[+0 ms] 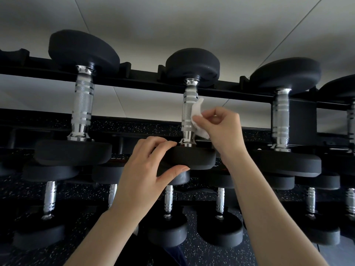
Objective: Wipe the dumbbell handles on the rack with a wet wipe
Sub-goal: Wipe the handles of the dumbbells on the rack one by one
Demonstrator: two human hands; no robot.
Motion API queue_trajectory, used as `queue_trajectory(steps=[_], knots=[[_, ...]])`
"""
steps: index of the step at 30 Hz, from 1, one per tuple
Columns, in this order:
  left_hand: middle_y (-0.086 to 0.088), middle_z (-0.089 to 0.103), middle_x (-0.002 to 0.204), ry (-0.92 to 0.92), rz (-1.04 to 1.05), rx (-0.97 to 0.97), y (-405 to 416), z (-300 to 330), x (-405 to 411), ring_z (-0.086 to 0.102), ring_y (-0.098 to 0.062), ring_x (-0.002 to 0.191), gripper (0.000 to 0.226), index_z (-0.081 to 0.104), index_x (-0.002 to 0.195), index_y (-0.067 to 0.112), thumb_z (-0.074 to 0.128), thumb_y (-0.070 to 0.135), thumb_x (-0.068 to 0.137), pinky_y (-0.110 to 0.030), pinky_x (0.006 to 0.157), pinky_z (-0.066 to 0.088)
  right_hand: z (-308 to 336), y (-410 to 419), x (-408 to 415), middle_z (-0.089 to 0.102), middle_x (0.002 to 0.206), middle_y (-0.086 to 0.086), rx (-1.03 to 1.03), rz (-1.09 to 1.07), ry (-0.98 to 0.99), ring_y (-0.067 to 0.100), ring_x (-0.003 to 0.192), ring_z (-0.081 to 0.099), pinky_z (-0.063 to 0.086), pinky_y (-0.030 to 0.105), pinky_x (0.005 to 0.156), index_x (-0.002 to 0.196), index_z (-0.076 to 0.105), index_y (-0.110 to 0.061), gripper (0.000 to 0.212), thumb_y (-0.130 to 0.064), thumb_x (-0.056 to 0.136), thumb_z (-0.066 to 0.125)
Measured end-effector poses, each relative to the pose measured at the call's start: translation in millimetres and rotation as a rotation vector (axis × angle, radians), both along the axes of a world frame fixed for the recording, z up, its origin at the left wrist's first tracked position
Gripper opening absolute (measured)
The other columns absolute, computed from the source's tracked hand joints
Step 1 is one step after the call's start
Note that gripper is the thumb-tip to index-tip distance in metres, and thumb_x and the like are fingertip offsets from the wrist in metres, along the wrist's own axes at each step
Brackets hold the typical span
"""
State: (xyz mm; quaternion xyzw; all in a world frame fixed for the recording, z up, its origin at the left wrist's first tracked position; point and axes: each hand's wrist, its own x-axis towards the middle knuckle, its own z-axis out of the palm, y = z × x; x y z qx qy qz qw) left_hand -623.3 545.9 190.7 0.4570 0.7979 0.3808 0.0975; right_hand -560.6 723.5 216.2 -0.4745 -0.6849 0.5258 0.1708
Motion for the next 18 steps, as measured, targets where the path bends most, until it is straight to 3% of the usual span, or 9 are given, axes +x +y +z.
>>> queue_trajectory(steps=[5, 9, 13, 16, 18], knots=[[0.003, 0.057, 0.109, 0.001, -0.002, -0.019, -1, 0, 0, 0.053, -0.016, 0.101, 0.053, 0.064, 0.116, 0.013, 0.056, 0.054, 0.084, -0.023, 0.085, 0.041, 0, 12, -23, 0.07, 0.075, 0.0, 0.025, -0.078, 0.09, 0.01, 0.071, 0.065, 0.047, 0.019, 0.067, 0.077, 0.064, -0.02, 0.01, -0.023, 0.079, 0.073], [0.004, 0.057, 0.109, -0.004, -0.001, -0.028, -1, 0, 1, 0.053, -0.016, 0.101, 0.053, 0.064, 0.117, 0.014, 0.055, 0.054, 0.084, -0.024, 0.085, 0.042, 1, 24, -41, 0.064, 0.066, -0.007, -0.005, -0.13, 0.15, 0.002, 0.061, 0.058, 0.047, 0.017, 0.062, 0.081, 0.063, -0.017, 0.011, -0.023, 0.08, 0.072], [0.004, 0.056, 0.11, -0.005, 0.002, -0.027, -1, 0, 1, 0.053, -0.016, 0.101, 0.052, 0.064, 0.117, 0.014, 0.055, 0.053, 0.084, -0.023, 0.085, 0.041, -6, 27, -49, 0.061, 0.062, -0.005, -0.145, -0.186, 0.196, 0.009, 0.061, 0.056, 0.054, 0.032, 0.074, 0.083, 0.062, -0.012, 0.016, -0.024, 0.08, 0.072], [0.006, 0.055, 0.111, -0.004, 0.008, -0.022, -1, -1, 2, 0.052, -0.014, 0.102, 0.051, 0.063, 0.118, 0.015, 0.056, 0.053, 0.084, -0.021, 0.085, 0.041, -9, 29, -49, 0.061, 0.072, 0.002, -0.313, -0.17, 0.265, 0.016, 0.069, 0.057, 0.054, 0.038, 0.079, 0.095, 0.059, -0.007, 0.021, -0.023, 0.085, 0.068], [0.007, 0.055, 0.111, -0.012, 0.01, -0.02, -1, -2, 2, 0.052, -0.014, 0.102, 0.052, 0.063, 0.118, 0.016, 0.055, 0.054, 0.084, -0.02, 0.085, 0.04, -8, 30, -47, 0.063, 0.079, 0.005, -0.447, -0.132, 0.328, 0.015, 0.069, 0.059, 0.054, 0.034, 0.074, 0.105, 0.057, -0.004, 0.025, -0.023, 0.09, 0.061]])
